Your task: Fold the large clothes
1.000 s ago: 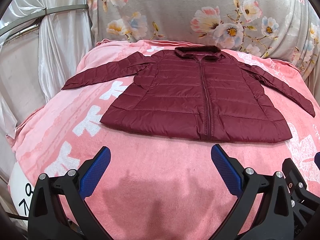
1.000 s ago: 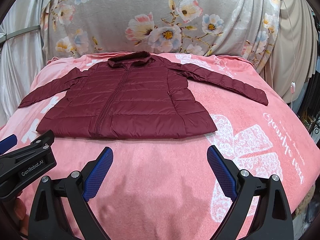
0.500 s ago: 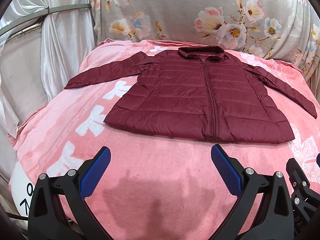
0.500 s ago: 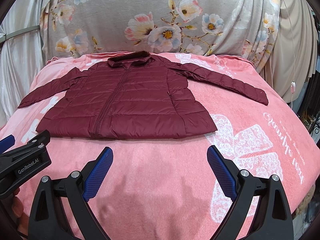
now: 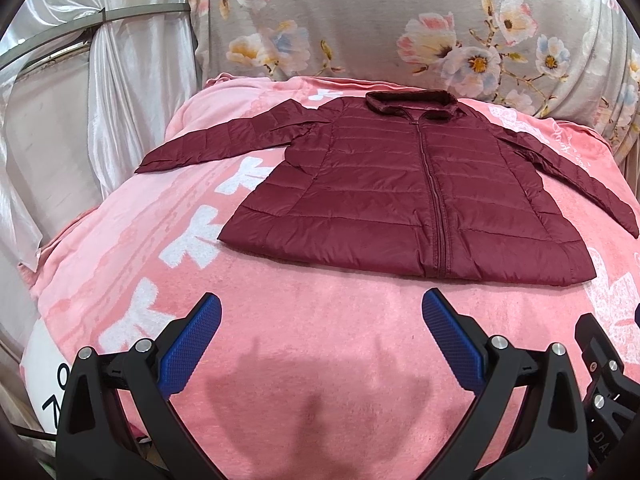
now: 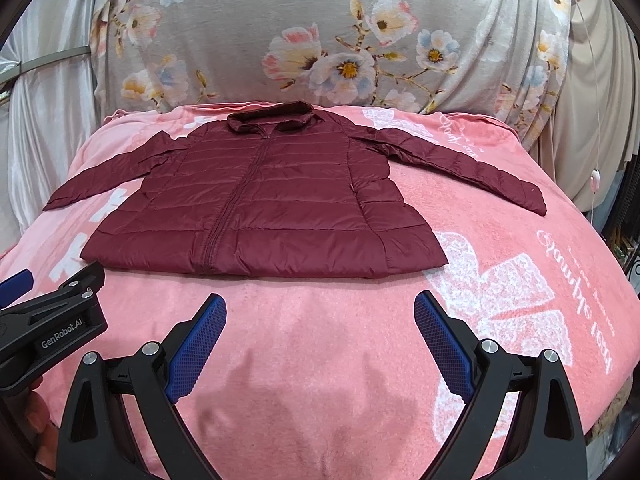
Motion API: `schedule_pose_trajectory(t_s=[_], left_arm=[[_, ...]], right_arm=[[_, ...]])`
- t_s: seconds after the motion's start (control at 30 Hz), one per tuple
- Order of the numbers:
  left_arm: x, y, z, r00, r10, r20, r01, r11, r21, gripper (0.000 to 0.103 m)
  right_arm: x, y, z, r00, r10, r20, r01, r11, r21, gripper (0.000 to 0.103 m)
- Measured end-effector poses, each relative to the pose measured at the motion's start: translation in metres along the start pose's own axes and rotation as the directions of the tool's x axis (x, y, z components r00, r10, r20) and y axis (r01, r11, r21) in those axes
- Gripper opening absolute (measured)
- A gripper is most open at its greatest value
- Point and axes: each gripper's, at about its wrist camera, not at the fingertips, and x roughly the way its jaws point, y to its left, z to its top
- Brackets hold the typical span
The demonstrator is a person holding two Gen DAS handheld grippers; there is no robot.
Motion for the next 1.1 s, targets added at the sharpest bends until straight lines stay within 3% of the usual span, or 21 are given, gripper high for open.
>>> schedule_pose_trajectory(t_s=[0.73,0.9,1.1], left_arm=[[0.013,0.001,0.015,1.0,0.013,-0.014,-0.013,1.0,0.002,0.098],[0.03,0.005,0.036,1.0,0.0,-0.018,0.0,1.0,-0.029,0.098],[0.057,0.009,0.071,0.999,0.019,0.034,-0.017,0.998,-0.065,0.098]], right_arm=[[0.018,-0.007,0.013,1.0,0.01,-0.012,-0.01,1.0,-0.011,0.093],[0.055,-0.086,0.045,1.0,-0.022,0.0,0.022,0.988,0.15,0.092],[0.122,-0.22,0.082,0.997,-0.075,-0.003,0.069,0.905,0.419,0.094]])
